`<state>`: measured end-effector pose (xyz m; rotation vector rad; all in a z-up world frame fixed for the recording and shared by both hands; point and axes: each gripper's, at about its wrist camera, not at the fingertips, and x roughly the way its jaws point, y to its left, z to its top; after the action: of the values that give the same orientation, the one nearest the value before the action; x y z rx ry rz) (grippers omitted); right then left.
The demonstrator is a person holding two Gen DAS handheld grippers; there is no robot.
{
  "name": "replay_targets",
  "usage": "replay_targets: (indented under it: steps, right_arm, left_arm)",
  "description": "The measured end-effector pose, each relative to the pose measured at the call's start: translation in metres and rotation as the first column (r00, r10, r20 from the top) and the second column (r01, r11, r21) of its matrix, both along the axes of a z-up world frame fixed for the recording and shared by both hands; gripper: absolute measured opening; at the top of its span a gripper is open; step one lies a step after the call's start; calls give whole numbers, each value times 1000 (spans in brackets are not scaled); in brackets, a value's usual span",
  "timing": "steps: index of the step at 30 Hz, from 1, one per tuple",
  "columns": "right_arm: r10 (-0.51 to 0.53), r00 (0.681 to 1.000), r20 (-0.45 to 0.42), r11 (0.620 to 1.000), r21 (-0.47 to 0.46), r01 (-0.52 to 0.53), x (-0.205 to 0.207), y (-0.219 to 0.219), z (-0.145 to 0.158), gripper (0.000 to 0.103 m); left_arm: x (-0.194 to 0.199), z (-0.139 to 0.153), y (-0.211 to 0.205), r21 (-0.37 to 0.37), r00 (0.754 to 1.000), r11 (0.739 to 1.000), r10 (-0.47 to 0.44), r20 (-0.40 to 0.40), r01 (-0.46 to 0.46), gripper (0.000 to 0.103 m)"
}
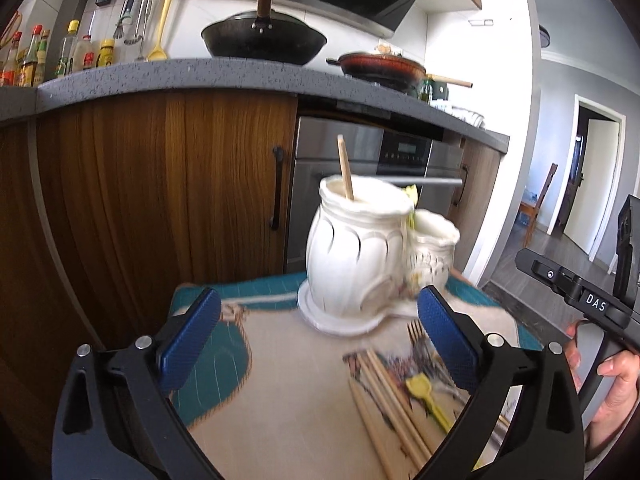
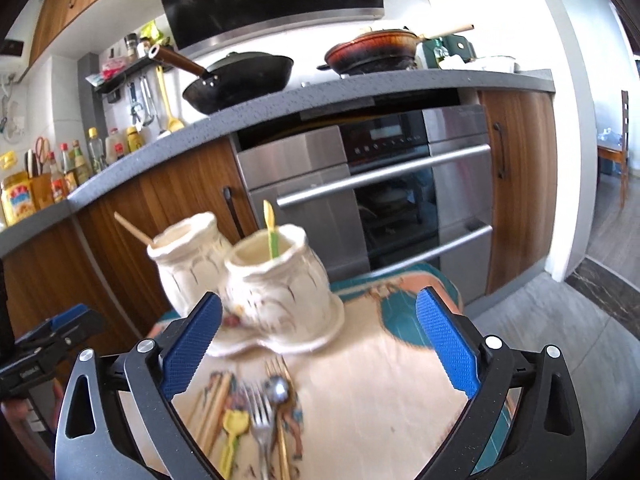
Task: Organize utensils
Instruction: 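Move both tools back over the utensils on the table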
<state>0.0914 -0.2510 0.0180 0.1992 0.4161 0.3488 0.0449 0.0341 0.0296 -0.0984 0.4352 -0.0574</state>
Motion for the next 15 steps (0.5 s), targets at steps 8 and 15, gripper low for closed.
replay_targets:
  steps: [8,15]
  right_arm:
    - [-23,998,-62,1000,-10,22,-17,-10,-17,97]
    - [-25,993,-111,1000,0,25,-22,-16,-26,97]
  left_arm:
    - [-14,-24,-10,24,994,1000,-15,-110,18,97]
    - [-18,-40,-24,81,985,996,-18,-173,32,97]
